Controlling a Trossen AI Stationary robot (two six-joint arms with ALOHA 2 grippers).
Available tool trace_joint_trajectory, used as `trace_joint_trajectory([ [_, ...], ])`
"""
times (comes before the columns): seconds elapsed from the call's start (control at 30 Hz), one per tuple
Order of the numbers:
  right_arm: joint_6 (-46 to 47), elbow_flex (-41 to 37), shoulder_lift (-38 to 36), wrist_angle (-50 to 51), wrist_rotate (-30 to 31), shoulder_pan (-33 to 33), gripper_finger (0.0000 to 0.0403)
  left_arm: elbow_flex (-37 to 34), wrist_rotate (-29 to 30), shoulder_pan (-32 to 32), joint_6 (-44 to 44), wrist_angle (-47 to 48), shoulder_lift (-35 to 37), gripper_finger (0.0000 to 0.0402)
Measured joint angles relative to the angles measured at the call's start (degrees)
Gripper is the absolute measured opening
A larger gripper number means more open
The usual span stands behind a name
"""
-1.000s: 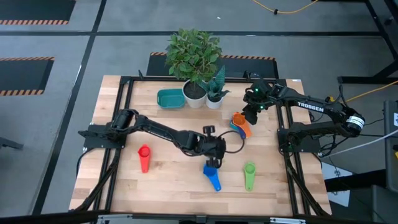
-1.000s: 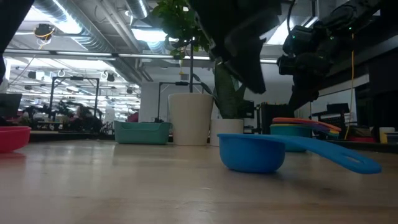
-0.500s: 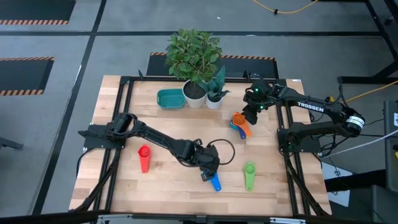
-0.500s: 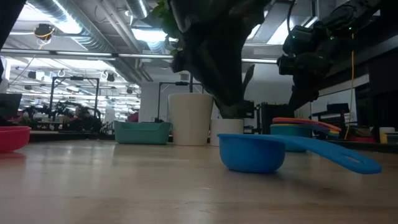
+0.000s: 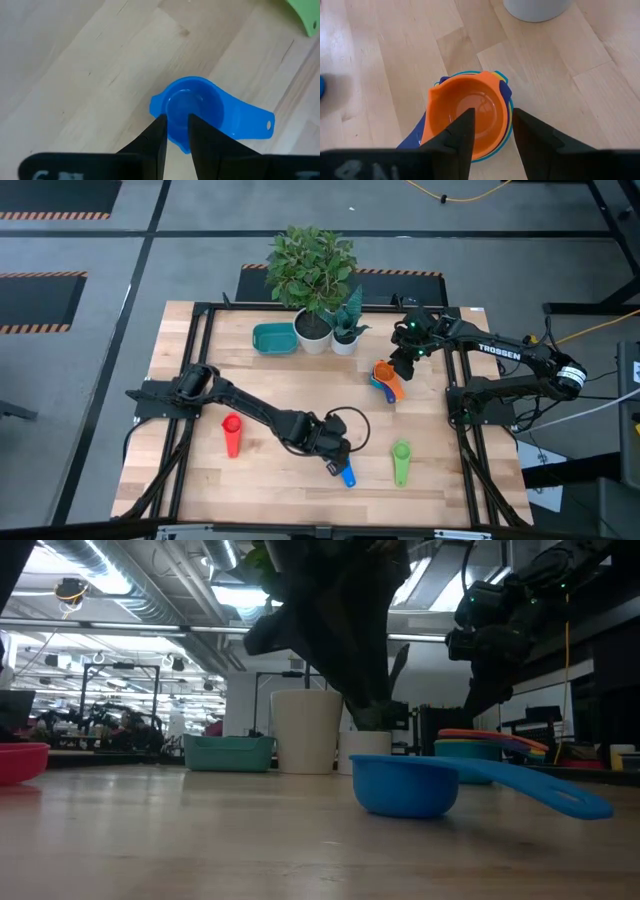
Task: Nest measuring cups in basket
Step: Stack the light blue measuring cup on top of the orange measuring cup
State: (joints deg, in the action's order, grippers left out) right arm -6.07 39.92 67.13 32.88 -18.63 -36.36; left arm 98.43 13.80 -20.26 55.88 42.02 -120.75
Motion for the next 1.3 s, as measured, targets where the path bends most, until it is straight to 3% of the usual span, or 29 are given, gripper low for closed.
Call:
trace_joint_trajectory([
  [1.3, 0.0, 0.0, 0.0, 0.0, 0.0, 0.0, 0.0136, -0.1, 0.7, -0.7, 2.7, 0.9, -3.8, 0.0069],
])
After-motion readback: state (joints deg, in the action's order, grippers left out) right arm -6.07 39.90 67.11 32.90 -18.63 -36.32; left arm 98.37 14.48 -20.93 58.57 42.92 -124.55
